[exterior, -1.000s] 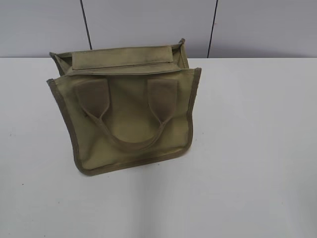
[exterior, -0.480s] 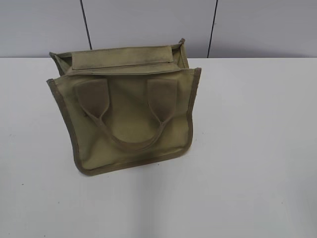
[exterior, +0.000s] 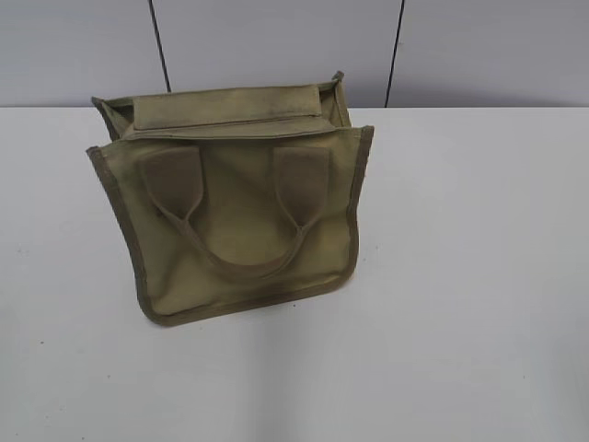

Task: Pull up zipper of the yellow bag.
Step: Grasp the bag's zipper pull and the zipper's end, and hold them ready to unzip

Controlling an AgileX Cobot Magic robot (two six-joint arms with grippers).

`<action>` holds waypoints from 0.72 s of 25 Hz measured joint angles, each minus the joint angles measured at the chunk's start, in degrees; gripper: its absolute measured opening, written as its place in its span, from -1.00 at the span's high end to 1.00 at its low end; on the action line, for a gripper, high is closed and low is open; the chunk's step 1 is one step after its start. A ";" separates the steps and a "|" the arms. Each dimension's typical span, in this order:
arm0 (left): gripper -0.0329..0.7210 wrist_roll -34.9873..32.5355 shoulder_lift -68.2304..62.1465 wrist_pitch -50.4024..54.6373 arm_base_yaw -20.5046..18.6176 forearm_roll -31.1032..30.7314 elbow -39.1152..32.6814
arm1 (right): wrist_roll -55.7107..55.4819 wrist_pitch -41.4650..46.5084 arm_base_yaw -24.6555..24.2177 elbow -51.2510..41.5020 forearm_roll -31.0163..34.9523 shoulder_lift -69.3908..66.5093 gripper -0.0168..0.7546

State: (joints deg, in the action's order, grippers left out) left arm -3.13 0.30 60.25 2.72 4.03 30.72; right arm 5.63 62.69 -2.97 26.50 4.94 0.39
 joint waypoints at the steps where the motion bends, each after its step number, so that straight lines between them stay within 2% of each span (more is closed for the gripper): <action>1: -0.16 0.00 0.00 -0.13 0.00 0.09 0.00 | 0.00 0.00 0.00 0.00 0.00 0.00 -0.54; 4: -0.16 0.00 0.05 -3.80 0.00 0.65 0.97 | 0.00 0.00 0.00 0.00 0.00 0.00 -0.54; 10: -0.16 0.00 -3.40 -27.41 0.00 0.86 -0.31 | 0.00 0.00 0.00 0.00 0.00 0.00 -0.54; 18: -0.16 0.00 -22.48 -63.78 0.00 4.29 -13.63 | 0.00 0.00 0.00 0.00 0.00 0.00 -0.54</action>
State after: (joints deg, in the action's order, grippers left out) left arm -3.13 -22.18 -3.53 2.72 8.32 17.09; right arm 5.63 62.69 -2.97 26.50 4.94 0.39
